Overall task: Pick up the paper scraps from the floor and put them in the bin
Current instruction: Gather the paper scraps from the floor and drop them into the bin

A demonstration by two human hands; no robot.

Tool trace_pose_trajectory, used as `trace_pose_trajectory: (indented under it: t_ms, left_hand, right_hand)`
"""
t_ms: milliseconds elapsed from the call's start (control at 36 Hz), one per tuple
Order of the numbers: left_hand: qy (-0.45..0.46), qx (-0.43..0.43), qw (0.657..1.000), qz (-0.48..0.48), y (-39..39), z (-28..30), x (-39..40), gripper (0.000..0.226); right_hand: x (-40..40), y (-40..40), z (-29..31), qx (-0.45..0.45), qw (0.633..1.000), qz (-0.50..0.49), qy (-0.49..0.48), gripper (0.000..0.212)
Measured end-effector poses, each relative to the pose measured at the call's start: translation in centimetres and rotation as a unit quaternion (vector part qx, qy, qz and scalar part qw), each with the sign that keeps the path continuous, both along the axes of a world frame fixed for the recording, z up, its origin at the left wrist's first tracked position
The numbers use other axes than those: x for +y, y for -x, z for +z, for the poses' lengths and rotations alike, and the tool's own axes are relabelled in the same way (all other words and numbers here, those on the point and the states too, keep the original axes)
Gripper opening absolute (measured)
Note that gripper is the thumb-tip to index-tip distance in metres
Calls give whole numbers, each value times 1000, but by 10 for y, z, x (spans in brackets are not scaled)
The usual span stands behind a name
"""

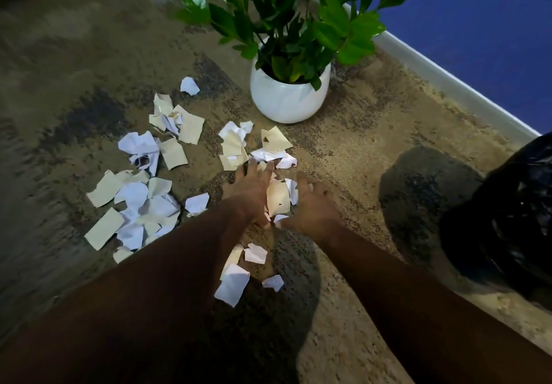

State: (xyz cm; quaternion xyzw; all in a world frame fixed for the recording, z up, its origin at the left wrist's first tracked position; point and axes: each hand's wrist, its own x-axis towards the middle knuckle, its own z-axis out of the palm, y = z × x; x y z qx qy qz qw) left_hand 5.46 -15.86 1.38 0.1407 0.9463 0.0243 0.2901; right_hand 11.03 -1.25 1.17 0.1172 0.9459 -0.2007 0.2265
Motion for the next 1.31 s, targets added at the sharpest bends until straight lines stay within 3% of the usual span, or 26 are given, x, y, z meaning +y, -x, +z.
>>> trace_pose_trajectory:
  t_ms: [139, 222, 333, 417, 694, 889, 1056, 1306]
  left_hand:
    - [-23, 10, 1000, -16, 2, -8, 1, 130]
    - [-53, 26, 998, -39, 5, -13, -1, 112]
    - [-88, 67, 993, -51, 3, -19, -2, 76]
    - [-88, 72, 992, -54, -3, -21, -2, 68]
    - [-111, 75, 988, -73, -25, -7, 9, 38]
    - [-174, 111, 978, -39, -34, 24, 30, 20]
    - [-219, 137, 964, -64, -32, 64, 61, 8]
    - [-291, 203, 927, -124, -34, 147, 141, 24]
  right_hand:
    - [-18, 6, -5, 22, 997, 59, -46, 126]
    - [-23, 6, -8, 42, 994, 84, -50, 117]
    - [-28, 2, -10, 86, 992, 85, -32, 84]
    - [-31, -5, -12, 110, 991, 80, -17, 56]
    - [-19, -21, 3, 111, 990, 37, 77, 14]
    - [4, -26, 33, 148, 988, 36, 29, 14]
    - [37, -29, 72, 189, 982, 27, 0, 17]
    - [118, -39, 149, 282, 957, -28, -64, 17]
